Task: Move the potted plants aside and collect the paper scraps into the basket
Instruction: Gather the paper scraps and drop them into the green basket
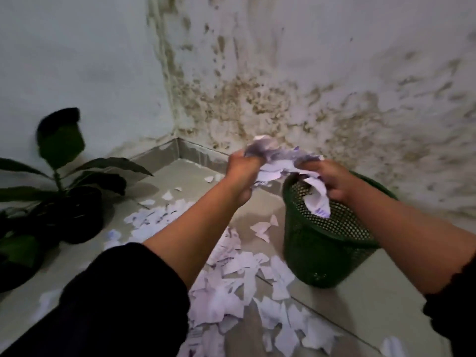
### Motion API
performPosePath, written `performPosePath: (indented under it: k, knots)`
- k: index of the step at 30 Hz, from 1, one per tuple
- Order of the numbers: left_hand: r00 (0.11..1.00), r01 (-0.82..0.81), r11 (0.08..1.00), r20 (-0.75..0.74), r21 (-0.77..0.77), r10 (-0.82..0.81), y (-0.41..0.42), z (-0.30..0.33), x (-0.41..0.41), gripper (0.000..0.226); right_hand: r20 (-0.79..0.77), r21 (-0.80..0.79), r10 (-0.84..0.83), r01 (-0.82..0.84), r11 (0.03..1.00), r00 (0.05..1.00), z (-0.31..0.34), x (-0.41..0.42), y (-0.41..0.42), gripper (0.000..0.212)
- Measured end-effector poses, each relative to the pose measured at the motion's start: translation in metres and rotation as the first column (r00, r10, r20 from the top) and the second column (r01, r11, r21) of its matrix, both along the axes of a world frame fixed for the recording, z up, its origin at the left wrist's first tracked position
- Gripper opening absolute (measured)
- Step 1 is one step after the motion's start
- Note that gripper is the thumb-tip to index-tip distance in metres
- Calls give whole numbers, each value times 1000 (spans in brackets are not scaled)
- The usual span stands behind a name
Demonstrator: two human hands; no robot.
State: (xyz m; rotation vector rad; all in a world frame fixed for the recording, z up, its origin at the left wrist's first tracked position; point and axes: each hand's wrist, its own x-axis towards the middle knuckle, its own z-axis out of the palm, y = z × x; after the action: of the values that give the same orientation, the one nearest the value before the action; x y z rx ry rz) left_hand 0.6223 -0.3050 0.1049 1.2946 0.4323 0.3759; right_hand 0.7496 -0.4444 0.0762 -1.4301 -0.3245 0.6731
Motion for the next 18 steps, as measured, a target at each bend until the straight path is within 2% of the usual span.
performPosePath:
  k: [2, 4, 5, 7, 9, 11, 12, 13, 15, 17, 18]
  knots:
    - [1000, -9, 1000, -27, 29, 9, -22, 1, 31, 25, -83, -7, -75, 75, 997, 994, -13, 21, -26, 36]
    - [995, 15, 993, -102, 119, -3, -42, -6, 55, 27, -32, -216, -190, 179, 960, 981, -34, 32, -43, 33]
    - [990, 49, 986, -136, 159, -27, -52, -11, 64, 31, 20, -360, -216, 208, 909, 976, -44, 34, -49, 29]
    - [980, 108, 970, -188, 218, -67, -67, -25, 79, 37, 24, -571, -169, 153, 807, 985, -59, 35, -57, 20]
    - [960, 174, 952, -258, 251, -108, -80, -34, 82, 27, 8, -661, -106, 85, 746, 994, -59, 32, -56, 11]
    - [937, 226, 953, -314, 203, -155, -93, -37, 79, 19, 52, -711, -58, 78, 698, 997, -51, 29, -59, 11]
    - [923, 240, 953, -348, 183, -166, -96, -38, 79, 26, 89, -704, -58, 104, 702, 994, -48, 32, -62, 22]
    - [913, 247, 953, -372, 176, -168, -98, -37, 78, 37, 131, -667, -65, 136, 732, 989, -47, 35, -66, 32]
    - [903, 269, 944, -392, 192, -177, -100, -34, 76, 63, 197, -583, -158, 245, 775, 968, -46, 41, -70, 37]
    - [890, 296, 927, -418, 231, -180, -100, -29, 73, 86, 292, -576, -241, 371, 728, 926, -46, 44, -70, 33]
    - [880, 322, 912, -434, 253, -191, -99, -29, 72, 90, 342, -596, -266, 427, 680, 901, -47, 44, -66, 28]
